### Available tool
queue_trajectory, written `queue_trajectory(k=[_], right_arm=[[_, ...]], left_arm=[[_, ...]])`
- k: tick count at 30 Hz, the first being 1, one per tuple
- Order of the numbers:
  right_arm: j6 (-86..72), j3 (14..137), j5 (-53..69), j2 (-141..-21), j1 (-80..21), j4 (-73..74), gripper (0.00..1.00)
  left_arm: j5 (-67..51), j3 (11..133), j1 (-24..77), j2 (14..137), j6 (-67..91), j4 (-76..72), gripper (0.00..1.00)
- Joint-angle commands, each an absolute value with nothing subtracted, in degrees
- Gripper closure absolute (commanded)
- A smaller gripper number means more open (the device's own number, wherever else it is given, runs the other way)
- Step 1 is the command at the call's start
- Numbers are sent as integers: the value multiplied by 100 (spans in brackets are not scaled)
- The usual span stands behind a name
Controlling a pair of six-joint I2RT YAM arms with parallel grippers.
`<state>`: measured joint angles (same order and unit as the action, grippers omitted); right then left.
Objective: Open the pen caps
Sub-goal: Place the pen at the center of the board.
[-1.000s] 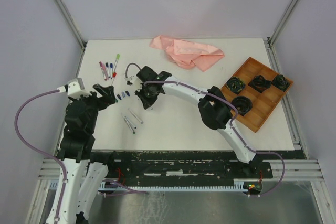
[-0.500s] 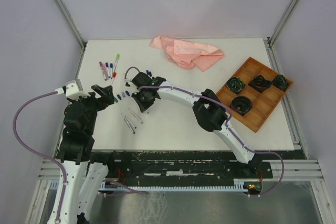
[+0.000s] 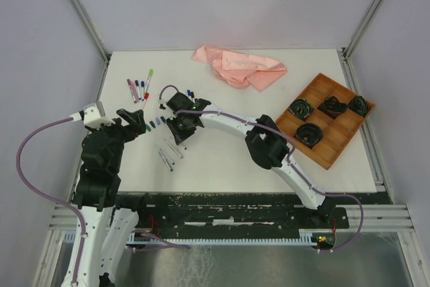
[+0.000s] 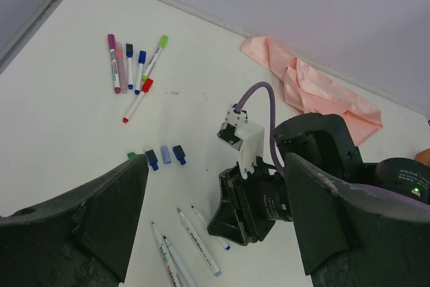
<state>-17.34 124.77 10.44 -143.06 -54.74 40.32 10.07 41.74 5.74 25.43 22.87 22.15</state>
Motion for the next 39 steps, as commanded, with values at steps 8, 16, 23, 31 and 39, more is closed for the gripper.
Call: queue_trajectory(k=[8,16,23,31,39], right_arm=[[-1823,12957,1618,-14095,-5334,4068,62],[-1338,13251,1553,-13924,-4969,4180,62],[-353,13651,1361,-14034,-4536,4407,56],[317,13672,371,-14217,-4405,4407,54],[389,13820,-15,-14525,-4340,4402,56]], left_arm=[[989,4133,515,2476,2145,1863,12],[985,4122,518,2423,2145,1848,12],[972,4113,509,2416,2146,1828,12],[908,4096,475,2430,2145,1804,12],[880,4087,441,2452,2145,1793,12]])
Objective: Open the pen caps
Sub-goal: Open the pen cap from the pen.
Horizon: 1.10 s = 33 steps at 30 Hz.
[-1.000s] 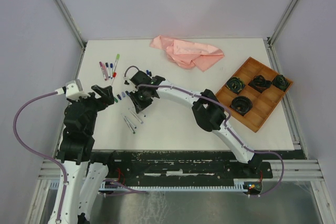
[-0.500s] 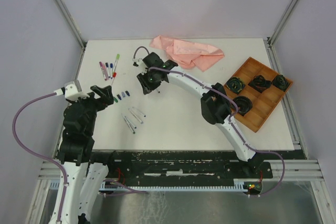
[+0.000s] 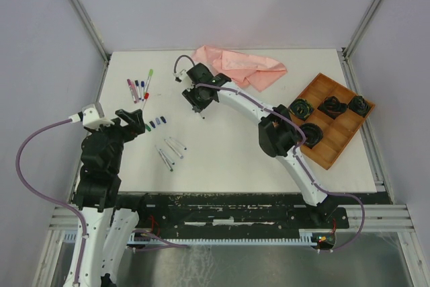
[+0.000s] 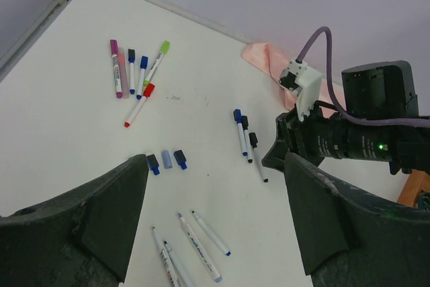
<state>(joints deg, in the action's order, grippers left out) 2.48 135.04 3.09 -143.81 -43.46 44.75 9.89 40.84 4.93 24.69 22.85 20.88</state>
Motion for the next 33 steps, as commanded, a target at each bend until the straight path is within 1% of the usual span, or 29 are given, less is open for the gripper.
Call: queue_trajectory(k=[1,12,21,27,33], right_arm=[[383,13830,-17,-14547,-4334,4415,57],[274,13861,-2,-14823,-4326,4421,62],[77,13869,-217,-14931,-4252,4473,66],[-78,13623,-210,-14784,-4078,4499,76],[15,12910,-156,-14313,-3868,4531,85]], left_arm=[[871,4087,433,2452,2145,1793,12],[845,4087,403,2449,2148,1786,12],[851,4078,397,2430,2144,1784,12],[853,4078,392,2421,2145,1784,12],[853,4078,395,2432,2149,1784,12]])
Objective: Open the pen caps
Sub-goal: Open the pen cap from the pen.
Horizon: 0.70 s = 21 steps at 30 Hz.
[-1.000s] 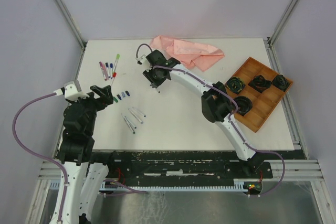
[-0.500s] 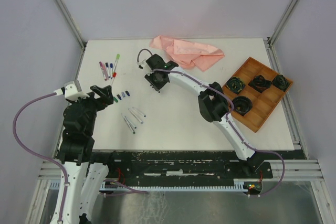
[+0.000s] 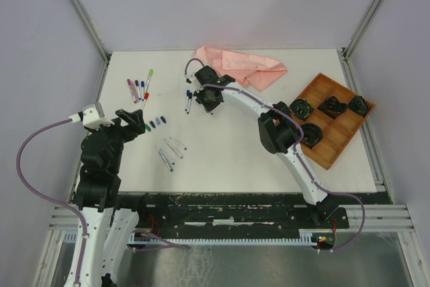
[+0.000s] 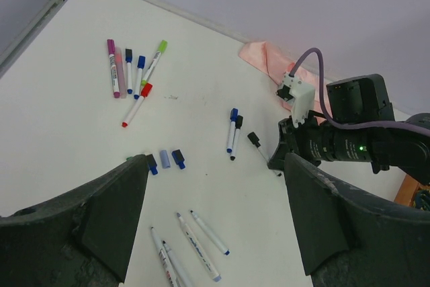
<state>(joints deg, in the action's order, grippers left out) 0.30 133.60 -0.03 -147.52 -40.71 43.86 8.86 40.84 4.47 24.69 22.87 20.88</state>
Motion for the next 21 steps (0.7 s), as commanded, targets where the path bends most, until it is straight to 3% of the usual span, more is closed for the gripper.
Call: queue_trajectory(k=[1,7,14,21], right_arm=[[48,12759,-105,-14209,-3831,4554,86],[471,11170,102,-13197,-3734,4443,88],[961,9242,109,-12051,-3681,4327,83],[1116,8526,186,-11780,-3592,4400,75]], left_arm=[[852,4078,395,2430,2147,1784,12],[836,4078,395,2434,2153,1784,12],[784,4062,395,2433,2160,1768,12],[790,4061,395,2443,2162,1767,12]])
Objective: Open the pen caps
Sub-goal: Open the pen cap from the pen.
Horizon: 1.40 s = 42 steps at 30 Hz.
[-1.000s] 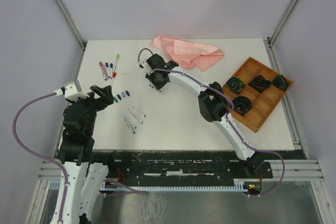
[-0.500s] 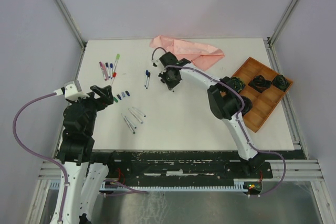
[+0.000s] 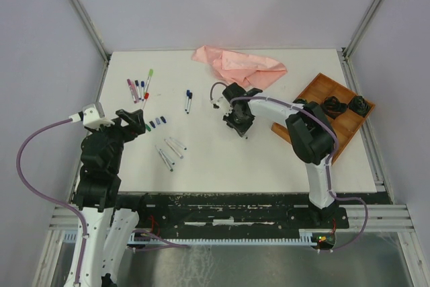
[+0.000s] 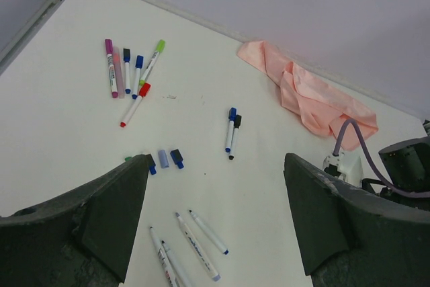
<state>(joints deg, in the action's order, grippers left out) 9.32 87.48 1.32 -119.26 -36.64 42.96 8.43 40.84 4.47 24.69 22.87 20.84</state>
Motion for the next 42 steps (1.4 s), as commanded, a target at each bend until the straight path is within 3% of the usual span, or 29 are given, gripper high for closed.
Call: queue_trajectory(k=[1,8,14,17,20,22,26,30,37,42], right_arm=[[1116,8534,211,-11796,-3590,4398,73],[1058,8955,319,-12152,-3582,4406,67],[1011,9109,523,-12328,-3578,4465,71],[1013,9109,610,-12289,-3582,4478,77],[995,9157,730,-12195,-3573,4578,94],[961,9189,915,-12021,-3521,4687,100],[760,8895,1991,-11241,-3206,4821,100],[762,8220,3421,-10242,-2810,4715,100],[934,7942,5927,-9415,-2292,4566,100],[881,7836,6935,-9157,-2288,4484,100]], left_arm=[[795,4053,394,2443,2162,1767,12],[751,4052,394,2502,2169,1761,12],[426,3972,395,2543,2170,1628,12],[-32,3943,394,2685,2178,1505,12],[-881,3789,396,2881,2274,1097,10],[-1565,3657,396,3012,2510,814,10],[-2640,3197,402,3163,3700,40,10],[-3494,2113,462,3041,5588,-2023,8],[-2352,1263,1459,2855,6000,-4377,6],[-1557,1103,2773,3839,5245,-6036,5]])
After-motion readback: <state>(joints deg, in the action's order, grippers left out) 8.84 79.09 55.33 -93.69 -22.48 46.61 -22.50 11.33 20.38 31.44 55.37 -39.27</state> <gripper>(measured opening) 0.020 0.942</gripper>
